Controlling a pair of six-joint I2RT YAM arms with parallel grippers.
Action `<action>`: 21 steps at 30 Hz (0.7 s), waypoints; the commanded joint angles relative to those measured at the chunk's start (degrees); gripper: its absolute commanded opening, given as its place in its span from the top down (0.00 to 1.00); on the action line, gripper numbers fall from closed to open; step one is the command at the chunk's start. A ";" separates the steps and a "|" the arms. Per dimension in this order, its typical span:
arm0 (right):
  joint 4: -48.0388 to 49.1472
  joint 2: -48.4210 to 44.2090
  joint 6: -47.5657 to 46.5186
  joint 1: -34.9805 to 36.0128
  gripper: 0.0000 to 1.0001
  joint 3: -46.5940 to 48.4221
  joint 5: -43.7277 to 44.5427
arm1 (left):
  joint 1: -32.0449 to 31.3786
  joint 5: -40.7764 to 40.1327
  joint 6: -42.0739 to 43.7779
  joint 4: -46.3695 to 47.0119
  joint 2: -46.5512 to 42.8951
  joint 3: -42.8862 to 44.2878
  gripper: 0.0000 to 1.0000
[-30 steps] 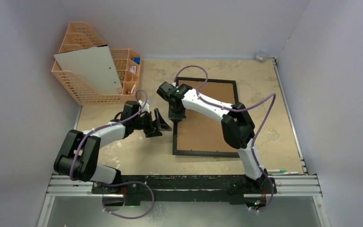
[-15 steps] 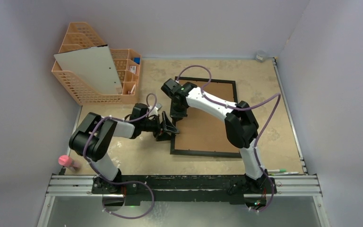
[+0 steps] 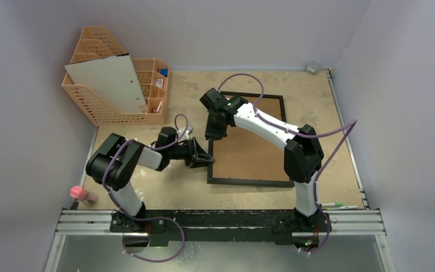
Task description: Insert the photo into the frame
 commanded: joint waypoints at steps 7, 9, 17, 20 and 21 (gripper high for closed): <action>-5.19 -6.08 1.16 -1.48 0.45 0.75 7.16 | 2.02 3.64 -0.53 -0.42 -9.69 5.65 1.00; -6.62 -6.49 0.86 -1.45 0.38 2.18 8.78 | 2.95 3.83 4.88 -10.25 -12.01 9.52 1.00; -5.31 -12.33 -0.67 -4.10 0.27 4.30 11.61 | 5.69 -0.13 31.00 -49.21 -15.16 29.90 1.00; -4.19 -13.31 -1.53 -4.80 0.22 6.21 11.51 | 5.63 -1.57 31.71 -52.07 -16.33 32.69 1.00; -4.47 -13.01 -1.81 -4.82 0.20 7.35 11.72 | 5.61 -1.94 31.47 -52.09 -16.81 33.11 1.00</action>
